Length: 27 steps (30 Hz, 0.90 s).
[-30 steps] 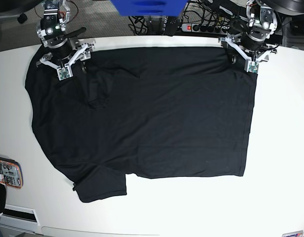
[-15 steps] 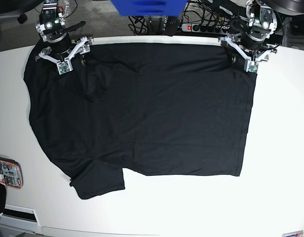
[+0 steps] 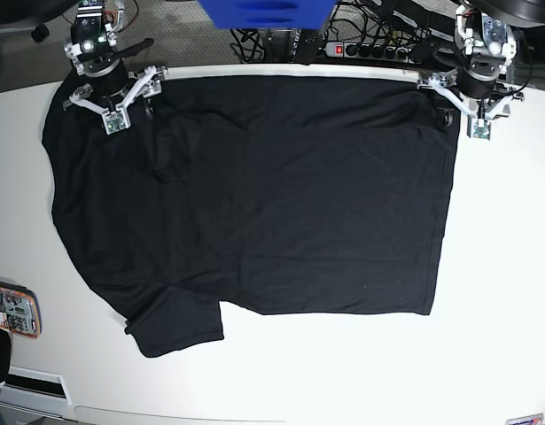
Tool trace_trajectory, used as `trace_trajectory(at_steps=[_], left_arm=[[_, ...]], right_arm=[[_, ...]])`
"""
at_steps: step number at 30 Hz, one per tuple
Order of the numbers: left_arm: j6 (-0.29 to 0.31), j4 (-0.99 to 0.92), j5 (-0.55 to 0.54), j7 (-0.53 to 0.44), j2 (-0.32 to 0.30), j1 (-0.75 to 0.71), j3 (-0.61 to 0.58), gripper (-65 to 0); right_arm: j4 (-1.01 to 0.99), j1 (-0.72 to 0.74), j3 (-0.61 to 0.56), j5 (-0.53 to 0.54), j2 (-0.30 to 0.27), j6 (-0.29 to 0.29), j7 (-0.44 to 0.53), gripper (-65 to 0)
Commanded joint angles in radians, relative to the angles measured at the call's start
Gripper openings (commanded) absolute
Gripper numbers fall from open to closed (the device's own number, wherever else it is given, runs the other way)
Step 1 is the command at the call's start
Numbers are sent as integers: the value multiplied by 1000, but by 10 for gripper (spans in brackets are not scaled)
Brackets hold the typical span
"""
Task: Fold the T-shirt properly
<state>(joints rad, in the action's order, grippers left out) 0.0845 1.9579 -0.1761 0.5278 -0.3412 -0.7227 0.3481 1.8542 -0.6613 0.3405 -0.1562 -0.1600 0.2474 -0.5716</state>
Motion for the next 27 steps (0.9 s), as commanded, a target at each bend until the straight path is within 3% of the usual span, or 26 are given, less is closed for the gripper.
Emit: trace_trajectory(at_steps=[1, 15, 23, 27], left_arm=[[-2, 44, -1, -25, -9, -1, 9, -293], [-2, 139, -3, -24, -9, 65, 10, -293], [5, 140, 2, 206, -16, 317, 10, -293], [7, 136, -3, 346, -62, 507, -5, -293]], right_arm=[[22, 10, 6, -27, -8, -9, -18, -161], [106, 93, 88, -30, 29, -9, -78, -159], [106, 223, 81, -30, 29, -9, -78, -159], [106, 292, 33, -30, 29, -7, -78, -159]])
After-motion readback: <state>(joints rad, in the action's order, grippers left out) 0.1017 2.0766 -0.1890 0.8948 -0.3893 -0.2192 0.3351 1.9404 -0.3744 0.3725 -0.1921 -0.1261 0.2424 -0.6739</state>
